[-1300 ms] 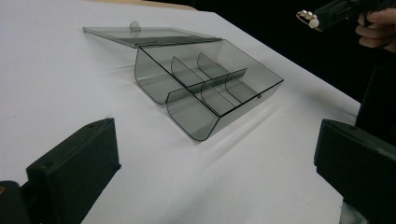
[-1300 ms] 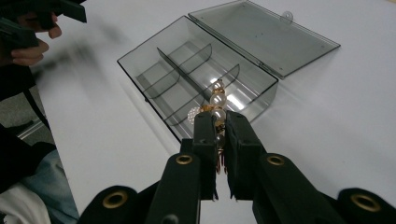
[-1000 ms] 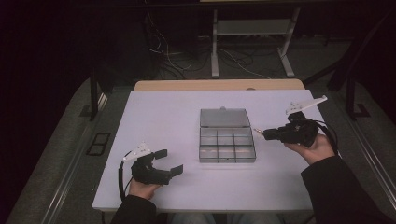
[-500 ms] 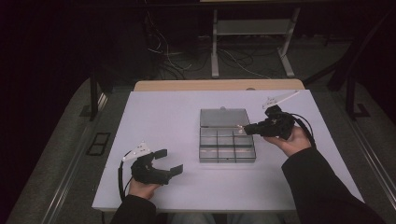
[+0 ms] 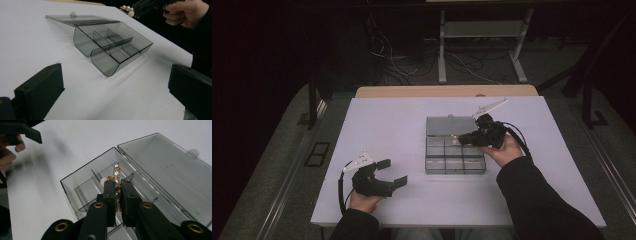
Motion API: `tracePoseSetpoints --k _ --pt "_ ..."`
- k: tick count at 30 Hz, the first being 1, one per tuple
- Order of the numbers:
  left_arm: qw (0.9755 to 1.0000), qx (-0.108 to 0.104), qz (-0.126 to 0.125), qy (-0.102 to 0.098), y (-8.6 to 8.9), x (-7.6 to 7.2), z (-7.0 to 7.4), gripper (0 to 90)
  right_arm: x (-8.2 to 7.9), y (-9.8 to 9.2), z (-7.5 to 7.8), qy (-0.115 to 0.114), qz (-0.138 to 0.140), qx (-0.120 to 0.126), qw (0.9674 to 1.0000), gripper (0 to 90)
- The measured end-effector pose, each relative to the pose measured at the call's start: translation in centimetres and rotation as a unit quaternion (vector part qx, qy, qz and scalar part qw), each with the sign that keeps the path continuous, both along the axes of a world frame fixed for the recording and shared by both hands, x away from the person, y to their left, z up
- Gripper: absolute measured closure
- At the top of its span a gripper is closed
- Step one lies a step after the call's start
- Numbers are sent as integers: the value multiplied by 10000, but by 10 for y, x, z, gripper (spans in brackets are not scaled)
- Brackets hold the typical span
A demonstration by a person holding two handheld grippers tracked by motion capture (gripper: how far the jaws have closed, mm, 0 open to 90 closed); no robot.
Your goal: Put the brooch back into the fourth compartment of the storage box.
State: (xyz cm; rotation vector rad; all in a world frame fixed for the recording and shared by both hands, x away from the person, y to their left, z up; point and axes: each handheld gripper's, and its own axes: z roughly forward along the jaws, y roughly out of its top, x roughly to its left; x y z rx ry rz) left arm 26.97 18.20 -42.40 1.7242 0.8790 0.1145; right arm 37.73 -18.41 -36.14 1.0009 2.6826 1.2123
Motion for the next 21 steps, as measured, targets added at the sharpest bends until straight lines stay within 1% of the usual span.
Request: tracePoseSetpoints --k 10,18,21 --pt "10000 1 10 1 1 0 0 0 3 21 -15 105 175 -97 9997 828" --pt "10000 12 1 -11 1 1 0 0 7 33 -27 204 224 -51 9995 828" --pt "10000 17 -1 -2 0 1 0 0 10 38 -30 213 236 -74 9995 828"
